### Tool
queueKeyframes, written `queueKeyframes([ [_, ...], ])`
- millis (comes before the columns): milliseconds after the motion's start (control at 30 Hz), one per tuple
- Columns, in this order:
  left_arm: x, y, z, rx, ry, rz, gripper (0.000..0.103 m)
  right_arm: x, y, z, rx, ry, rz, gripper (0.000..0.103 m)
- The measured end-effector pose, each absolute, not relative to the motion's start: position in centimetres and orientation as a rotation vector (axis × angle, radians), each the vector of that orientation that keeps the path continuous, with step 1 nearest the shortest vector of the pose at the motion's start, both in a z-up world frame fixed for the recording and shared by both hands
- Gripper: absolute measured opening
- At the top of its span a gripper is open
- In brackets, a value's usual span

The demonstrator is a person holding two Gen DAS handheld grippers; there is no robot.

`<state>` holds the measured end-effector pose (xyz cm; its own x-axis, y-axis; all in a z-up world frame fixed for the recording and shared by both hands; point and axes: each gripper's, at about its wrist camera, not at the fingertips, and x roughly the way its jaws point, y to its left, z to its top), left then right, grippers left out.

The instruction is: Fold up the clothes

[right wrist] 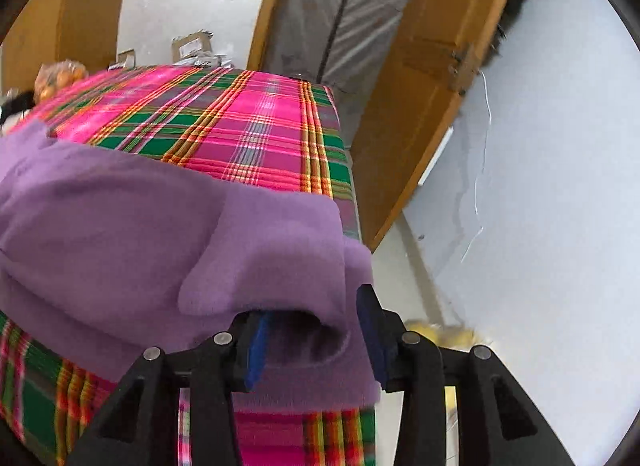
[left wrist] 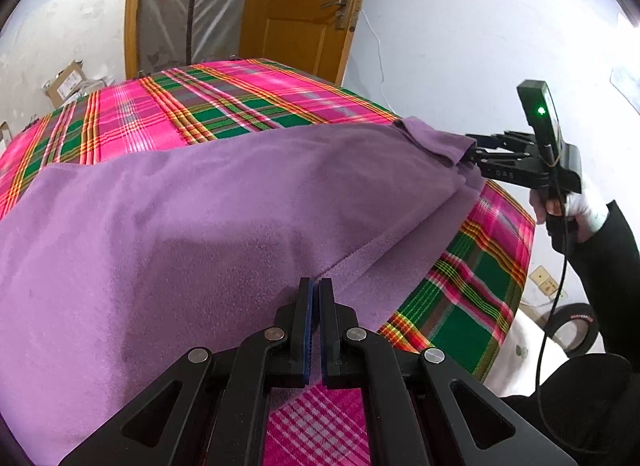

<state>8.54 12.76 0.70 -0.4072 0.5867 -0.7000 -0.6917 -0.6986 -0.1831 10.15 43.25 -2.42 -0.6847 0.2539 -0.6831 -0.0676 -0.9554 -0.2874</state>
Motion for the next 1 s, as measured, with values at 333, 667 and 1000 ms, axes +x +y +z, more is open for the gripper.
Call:
queueKeyframes([
  [333,8.5,12.0,2.6,-0.941,0.14,2.152,0.003,10.0,49.3,1.7,-0.927,0.304,2.84,0.003],
  [667,8.8,12.9,1.7,-0.969,0.157,2.097,0.003,14.8,59.2,-6.3,-0.939,1.295,2.516,0.003],
  [1000,8.9,12.8,2.0,-0.967,0.138,2.085,0.003,15.1,61.1,-8.1,-0.884,1.51,2.467,0.003],
])
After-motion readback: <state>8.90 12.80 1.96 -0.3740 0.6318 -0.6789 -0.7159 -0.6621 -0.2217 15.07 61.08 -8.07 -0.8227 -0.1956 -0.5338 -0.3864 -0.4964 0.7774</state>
